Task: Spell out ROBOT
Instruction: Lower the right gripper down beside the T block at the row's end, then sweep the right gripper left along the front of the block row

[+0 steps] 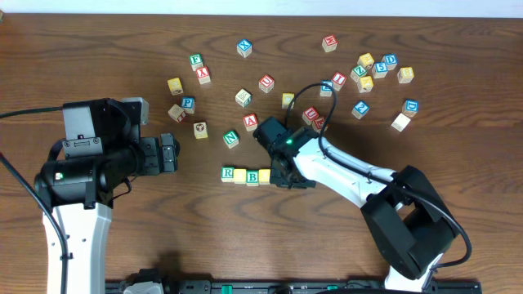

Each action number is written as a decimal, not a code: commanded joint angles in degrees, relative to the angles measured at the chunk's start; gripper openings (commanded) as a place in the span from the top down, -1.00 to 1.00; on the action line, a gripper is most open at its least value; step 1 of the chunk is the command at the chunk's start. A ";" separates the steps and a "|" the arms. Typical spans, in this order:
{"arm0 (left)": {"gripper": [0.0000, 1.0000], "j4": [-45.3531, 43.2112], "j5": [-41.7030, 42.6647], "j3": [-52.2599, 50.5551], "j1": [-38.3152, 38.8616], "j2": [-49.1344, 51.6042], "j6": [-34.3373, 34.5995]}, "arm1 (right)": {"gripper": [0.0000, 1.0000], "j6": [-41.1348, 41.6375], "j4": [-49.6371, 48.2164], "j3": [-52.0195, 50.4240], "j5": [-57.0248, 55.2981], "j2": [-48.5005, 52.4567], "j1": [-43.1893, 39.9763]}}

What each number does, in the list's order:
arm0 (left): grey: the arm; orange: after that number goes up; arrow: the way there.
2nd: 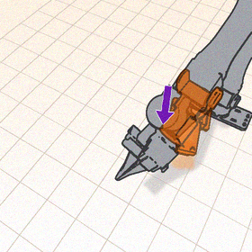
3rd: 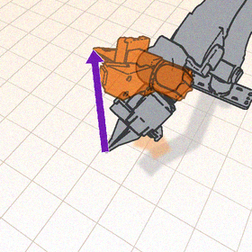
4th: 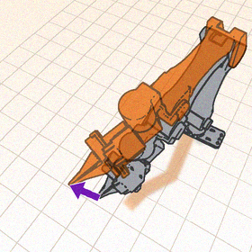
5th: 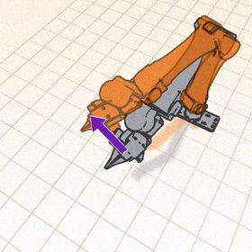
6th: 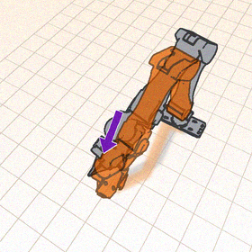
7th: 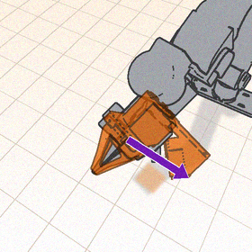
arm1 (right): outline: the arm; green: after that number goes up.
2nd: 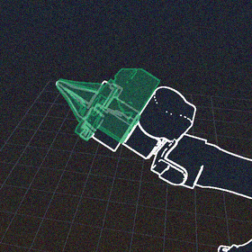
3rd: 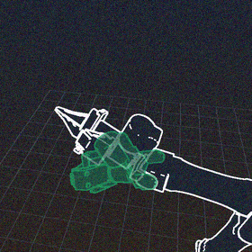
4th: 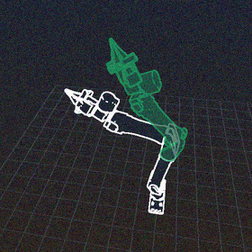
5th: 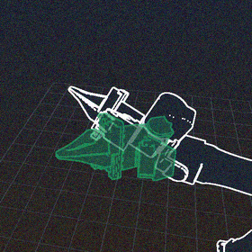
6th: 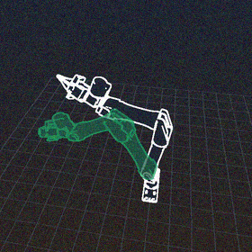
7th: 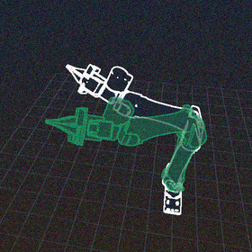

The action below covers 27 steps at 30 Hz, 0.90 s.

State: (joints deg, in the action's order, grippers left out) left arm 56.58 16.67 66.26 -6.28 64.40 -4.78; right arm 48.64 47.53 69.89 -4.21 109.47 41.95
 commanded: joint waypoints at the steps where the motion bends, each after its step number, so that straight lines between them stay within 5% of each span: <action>1: -0.92 0.11 0.85 0.72 -0.24 -0.09 -0.76 | 0.49 0.66 -0.22 -0.26 0.28 -0.28 0.76; 14: -0.92 0.11 0.85 0.72 -0.24 -0.09 -0.76 | 0.47 3.32 2.82 -0.26 -8.20 -0.28 0.44; 18: -0.92 0.11 0.85 0.72 -0.24 -0.09 -0.76 | 0.98 4.07 5.29 -0.26 -8.11 -0.28 -0.37; 27: -0.92 0.11 0.85 0.72 -0.24 -0.09 -0.76 | 0.98 2.95 7.87 -0.26 -1.51 -0.28 0.87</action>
State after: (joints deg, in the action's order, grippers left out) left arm 56.58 16.67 66.26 -6.28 64.40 -4.78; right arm 51.51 54.28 69.84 -8.27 109.47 41.98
